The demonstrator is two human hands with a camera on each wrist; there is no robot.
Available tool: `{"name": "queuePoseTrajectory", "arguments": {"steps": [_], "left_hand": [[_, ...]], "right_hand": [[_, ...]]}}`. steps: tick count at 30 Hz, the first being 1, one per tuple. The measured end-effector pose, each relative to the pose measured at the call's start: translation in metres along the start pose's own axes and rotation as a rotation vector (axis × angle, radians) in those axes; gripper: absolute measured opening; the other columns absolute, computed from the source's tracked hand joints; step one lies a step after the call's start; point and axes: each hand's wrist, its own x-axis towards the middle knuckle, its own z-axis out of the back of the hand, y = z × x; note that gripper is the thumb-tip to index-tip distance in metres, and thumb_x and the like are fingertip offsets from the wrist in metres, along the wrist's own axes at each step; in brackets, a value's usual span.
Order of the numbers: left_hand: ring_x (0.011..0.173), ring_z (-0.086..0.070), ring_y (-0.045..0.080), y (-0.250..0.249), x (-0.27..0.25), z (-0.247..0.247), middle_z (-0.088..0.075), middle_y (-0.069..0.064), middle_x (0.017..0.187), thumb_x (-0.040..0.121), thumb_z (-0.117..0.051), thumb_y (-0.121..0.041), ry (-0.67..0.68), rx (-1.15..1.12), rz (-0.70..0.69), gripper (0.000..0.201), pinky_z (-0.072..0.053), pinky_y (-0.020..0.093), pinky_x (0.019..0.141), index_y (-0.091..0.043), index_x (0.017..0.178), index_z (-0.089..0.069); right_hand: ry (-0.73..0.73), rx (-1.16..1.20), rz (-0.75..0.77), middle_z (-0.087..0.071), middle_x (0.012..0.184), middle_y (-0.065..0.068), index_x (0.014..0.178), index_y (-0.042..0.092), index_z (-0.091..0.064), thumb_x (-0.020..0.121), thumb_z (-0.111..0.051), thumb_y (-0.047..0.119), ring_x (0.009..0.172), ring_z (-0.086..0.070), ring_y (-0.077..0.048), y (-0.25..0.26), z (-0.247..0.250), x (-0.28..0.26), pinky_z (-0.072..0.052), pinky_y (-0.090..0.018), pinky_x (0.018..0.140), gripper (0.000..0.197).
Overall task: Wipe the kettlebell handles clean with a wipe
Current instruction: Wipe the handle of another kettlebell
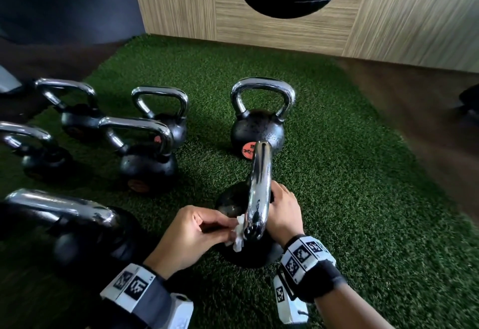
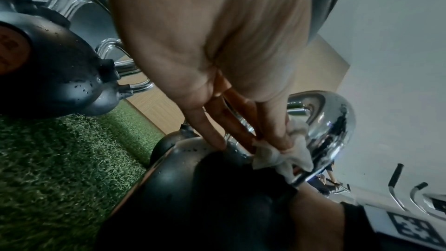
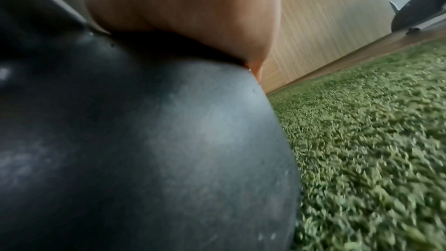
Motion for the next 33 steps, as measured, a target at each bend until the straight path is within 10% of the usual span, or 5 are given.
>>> {"name": "queuePoseTrajectory", "arguments": {"steps": [10,15,25,29,33], "left_hand": [[0.083,-0.076,0.009,-0.030,0.006,0.021,-0.080,0.000,0.094,0.067,-0.083,-0.023,-0.212,-0.187,-0.052,0.026,-0.058,0.018,0.074,-0.031,0.092,-0.084],[0.087,-0.072,0.018,-0.056,0.012,0.020,-0.076,0.010,0.096,0.066,-0.083,-0.025,-0.188,-0.414,-0.039,0.031,-0.060,0.027,0.074,-0.018,0.096,-0.082],[0.102,-0.074,0.026,-0.068,0.016,0.022,-0.075,0.020,0.111,0.071,-0.087,-0.056,-0.039,-0.456,-0.063,0.061,-0.060,0.034,0.087,-0.006,0.105,-0.080],[0.128,-0.061,0.016,-0.044,0.010,0.034,-0.066,0.003,0.138,0.071,-0.090,-0.048,0.024,-0.255,-0.070,0.081,-0.053,0.039,0.103,-0.032,0.144,-0.057],[0.155,-0.002,-0.002,-0.009,0.013,0.016,-0.004,-0.036,0.163,0.047,-0.096,-0.062,0.177,0.388,0.000,0.145,-0.017,0.048,0.126,-0.061,0.154,0.002]], "right_hand": [[-0.423,0.110,0.353,-0.068,0.101,0.008,0.114,0.025,-0.072,0.090,-0.071,0.019,0.083,-0.063,-0.007,0.040,0.083,-0.033,-0.057,-0.032,0.077,0.025],[-0.083,0.234,0.559,-0.072,0.105,0.019,0.109,0.033,-0.077,0.077,-0.078,0.044,0.091,-0.067,0.004,0.079,0.100,-0.058,-0.051,-0.009,0.077,0.034],[-0.079,0.481,0.494,-0.078,0.090,0.014,0.101,0.024,-0.080,0.079,-0.083,0.014,0.076,-0.074,-0.003,0.080,0.089,-0.055,-0.060,-0.022,0.071,0.024],[-0.054,0.639,0.451,-0.079,0.090,0.006,0.101,0.020,-0.079,0.082,-0.083,0.020,0.077,-0.076,-0.015,0.068,0.100,-0.047,-0.062,-0.032,0.073,0.019],[-0.134,0.797,0.278,-0.079,0.092,-0.001,0.103,0.016,-0.077,0.079,-0.082,0.016,0.083,-0.076,-0.025,0.042,0.106,-0.035,-0.061,-0.047,0.083,0.024]]}}
